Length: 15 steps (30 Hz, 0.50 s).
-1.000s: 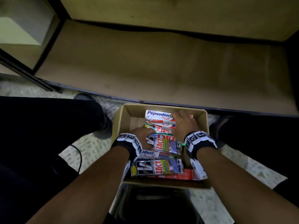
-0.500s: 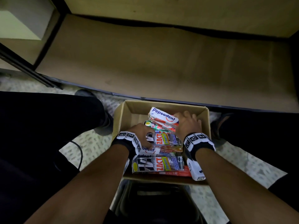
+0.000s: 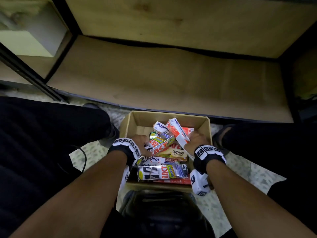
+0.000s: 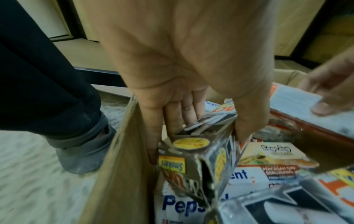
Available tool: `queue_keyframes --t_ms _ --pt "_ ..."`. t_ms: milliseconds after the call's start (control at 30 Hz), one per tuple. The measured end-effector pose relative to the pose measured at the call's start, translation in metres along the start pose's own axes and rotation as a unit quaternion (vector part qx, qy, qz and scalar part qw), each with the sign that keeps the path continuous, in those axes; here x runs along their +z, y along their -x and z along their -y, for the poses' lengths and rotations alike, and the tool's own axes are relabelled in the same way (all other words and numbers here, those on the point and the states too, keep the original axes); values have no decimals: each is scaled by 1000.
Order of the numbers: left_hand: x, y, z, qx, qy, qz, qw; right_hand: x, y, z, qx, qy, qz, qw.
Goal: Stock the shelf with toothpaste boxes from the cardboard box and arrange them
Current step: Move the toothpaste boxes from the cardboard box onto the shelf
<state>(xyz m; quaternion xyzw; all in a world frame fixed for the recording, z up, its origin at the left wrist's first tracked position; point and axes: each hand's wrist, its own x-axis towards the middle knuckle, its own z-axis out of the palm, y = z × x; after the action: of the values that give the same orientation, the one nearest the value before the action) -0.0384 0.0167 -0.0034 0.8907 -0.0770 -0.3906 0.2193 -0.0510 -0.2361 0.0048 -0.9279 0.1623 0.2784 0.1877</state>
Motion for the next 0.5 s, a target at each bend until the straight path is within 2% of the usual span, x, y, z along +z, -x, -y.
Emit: queue_keyframes --t_ms 200,400,500 --pt "-3 -5 1 -33 27 -10 999 1 3 -1 45 -25 76 996" --pt "7 -19 -10 -56 109 -43 992 15 -10 1 65 -65 85 992" --pt "14 -24 -11 -64 151 -29 986 10 -1 5 59 -98 68 991"
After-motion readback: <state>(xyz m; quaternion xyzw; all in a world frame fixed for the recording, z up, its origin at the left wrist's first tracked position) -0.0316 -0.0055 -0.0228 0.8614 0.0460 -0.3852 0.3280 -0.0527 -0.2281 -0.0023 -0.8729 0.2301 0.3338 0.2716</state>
